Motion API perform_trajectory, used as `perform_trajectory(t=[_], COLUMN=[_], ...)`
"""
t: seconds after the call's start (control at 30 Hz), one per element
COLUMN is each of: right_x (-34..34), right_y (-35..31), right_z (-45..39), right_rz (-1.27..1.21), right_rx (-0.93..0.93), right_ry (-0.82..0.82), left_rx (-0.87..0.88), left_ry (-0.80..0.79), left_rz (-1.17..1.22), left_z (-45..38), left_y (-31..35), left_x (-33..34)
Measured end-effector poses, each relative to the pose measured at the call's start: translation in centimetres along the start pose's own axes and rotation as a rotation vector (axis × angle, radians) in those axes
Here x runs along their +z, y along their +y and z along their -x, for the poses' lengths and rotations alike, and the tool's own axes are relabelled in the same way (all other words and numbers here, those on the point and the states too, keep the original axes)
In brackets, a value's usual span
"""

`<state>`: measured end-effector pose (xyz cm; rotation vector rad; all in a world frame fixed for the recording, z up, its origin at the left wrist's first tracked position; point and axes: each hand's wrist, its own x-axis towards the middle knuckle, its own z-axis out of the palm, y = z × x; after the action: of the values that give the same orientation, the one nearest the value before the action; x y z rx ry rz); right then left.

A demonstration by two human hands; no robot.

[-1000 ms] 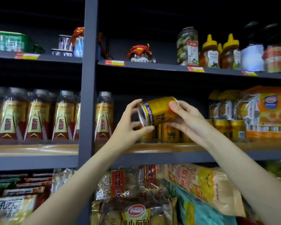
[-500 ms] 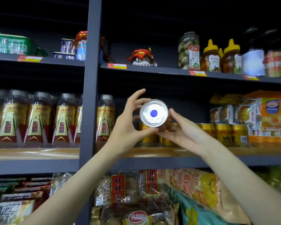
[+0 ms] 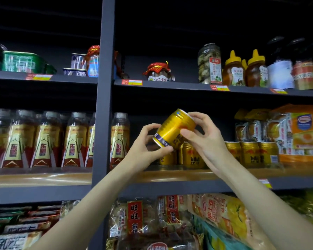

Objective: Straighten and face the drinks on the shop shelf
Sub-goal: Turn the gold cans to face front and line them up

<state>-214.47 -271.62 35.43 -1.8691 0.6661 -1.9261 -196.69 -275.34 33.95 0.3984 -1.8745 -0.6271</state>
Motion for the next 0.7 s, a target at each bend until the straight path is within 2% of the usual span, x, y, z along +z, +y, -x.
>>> perform_trajectory(t=[0.1, 0.17, 0.3, 0.43, 0.53, 0.63, 0.7], right_x=[-0.6, -0.7, -0.5, -0.4, -0.9, -0.7, -0.1], right_y=[0.0, 0.0, 0.2, 0.3, 0.3, 0.2, 0.5], right_z=[0.1, 0.3, 0.4, 0.7, 0.2, -0.8, -1.9], right_rz=[-0.070, 0.113, 0.471, 0.538, 0.528, 0.458, 0.516], right_rx=[0.068, 0.007, -0.218, -0.293, -0.251, -0.083, 0.024], right_ry=[-0.126, -0.194, -0.163, -0.123, -0.104, -0.064, -0.036], left_rx=[0.079, 0.101, 0.174, 0.211, 0.213, 0.159, 0.073], left_ry=[-0.024, -0.028, 0.055, 0.098, 0.168, 0.247, 0.266], left_rz=[-0.272, -0.405, -0.550, -0.678, -0.708, -0.742, -0.772], left_z=[-0.2, -0.2, -0.5, -0.7, -0.4, -0.3, -0.3], left_y=[-0.6, -1.1, -1.2, -1.3, -1.5, -1.9, -2.2], left_x=[-0.9, -1.0, -0.8, -1.3, -1.6, -2.0, -2.5])
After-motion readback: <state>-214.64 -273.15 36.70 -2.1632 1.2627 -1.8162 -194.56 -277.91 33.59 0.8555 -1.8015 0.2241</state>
